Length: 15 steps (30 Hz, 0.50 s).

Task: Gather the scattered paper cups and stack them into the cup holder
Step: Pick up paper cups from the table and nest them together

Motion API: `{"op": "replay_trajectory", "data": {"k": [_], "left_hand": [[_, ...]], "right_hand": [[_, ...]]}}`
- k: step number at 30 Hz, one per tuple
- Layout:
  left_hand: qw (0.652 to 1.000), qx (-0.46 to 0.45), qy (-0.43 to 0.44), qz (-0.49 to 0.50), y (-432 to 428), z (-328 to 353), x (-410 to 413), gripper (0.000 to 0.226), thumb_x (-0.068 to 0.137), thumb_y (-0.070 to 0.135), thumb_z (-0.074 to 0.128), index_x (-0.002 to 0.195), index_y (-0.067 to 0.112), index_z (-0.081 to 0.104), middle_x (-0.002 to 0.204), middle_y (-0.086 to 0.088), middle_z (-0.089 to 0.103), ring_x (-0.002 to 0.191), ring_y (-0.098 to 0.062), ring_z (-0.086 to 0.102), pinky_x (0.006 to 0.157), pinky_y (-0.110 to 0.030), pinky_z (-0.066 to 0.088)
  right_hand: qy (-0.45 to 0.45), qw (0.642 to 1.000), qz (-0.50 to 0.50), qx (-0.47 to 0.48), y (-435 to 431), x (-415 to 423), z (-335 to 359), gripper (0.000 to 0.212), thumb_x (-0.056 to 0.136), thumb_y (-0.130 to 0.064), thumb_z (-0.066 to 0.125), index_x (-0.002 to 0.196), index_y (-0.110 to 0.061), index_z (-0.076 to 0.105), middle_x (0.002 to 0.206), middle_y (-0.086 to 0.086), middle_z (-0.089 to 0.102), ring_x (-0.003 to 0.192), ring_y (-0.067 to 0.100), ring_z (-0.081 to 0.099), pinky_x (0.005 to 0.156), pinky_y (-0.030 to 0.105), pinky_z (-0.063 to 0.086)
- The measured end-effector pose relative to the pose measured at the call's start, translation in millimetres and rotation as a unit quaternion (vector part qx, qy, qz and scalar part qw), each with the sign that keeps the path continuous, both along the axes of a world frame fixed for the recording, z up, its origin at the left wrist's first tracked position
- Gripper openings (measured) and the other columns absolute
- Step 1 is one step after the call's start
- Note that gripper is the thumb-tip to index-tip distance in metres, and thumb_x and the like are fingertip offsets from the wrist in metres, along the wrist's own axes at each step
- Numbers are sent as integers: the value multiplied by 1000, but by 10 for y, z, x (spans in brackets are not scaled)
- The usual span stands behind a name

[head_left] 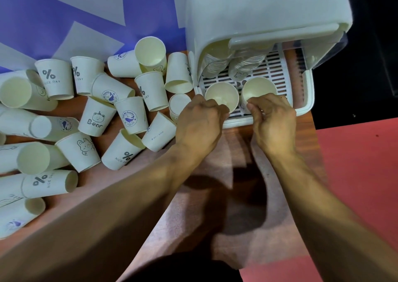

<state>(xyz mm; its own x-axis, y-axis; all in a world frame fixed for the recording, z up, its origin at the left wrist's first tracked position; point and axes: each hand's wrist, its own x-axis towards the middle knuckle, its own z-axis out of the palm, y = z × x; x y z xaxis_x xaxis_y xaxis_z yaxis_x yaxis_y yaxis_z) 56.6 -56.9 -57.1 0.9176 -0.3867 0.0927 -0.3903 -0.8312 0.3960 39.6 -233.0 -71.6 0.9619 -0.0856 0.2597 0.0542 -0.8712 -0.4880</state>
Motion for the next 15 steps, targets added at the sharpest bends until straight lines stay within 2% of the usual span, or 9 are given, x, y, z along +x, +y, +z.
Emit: {"op": "replay_trajectory", "data": {"k": [4, 9, 12, 15], "left_hand": [[999, 40, -18, 0, -36, 58, -3, 25, 97, 33, 53, 87, 24, 74, 74, 0, 67, 82, -26, 53, 59, -29, 29], [997, 67, -27, 10, -38, 68, -17, 22, 93, 34, 60, 79, 21, 72, 66, -2, 64, 78, -28, 53, 57, -28, 27], [998, 56, -18, 17, -37, 65, -19, 20, 95, 34, 58, 90, 23, 73, 76, -2, 68, 84, -29, 55, 59, -29, 32], [999, 33, -10, 20, 11, 66, -35, 21, 91, 34, 65, 106, 22, 72, 98, 0, 70, 91, -29, 59, 65, -32, 43]], "right_hand": [[-11, 1000, 11, 24, 55, -3, -24, 10, 91, -11, 65, 91, -6, 74, 84, 7, 69, 78, 27, 61, 77, 14, 33], [-22, 999, 11, 31, 115, -12, -18, 8, 90, -11, 67, 88, -7, 74, 81, 6, 69, 76, 22, 60, 75, 19, 37], [3, 1000, 8, 28, 111, 8, -12, 9, 90, -14, 67, 91, -8, 74, 85, 8, 69, 78, 27, 63, 73, 19, 36], [23, 999, -8, 31, 128, -1, 45, 17, 90, -23, 68, 100, -10, 73, 94, 7, 70, 87, 30, 63, 76, 18, 34]]}}
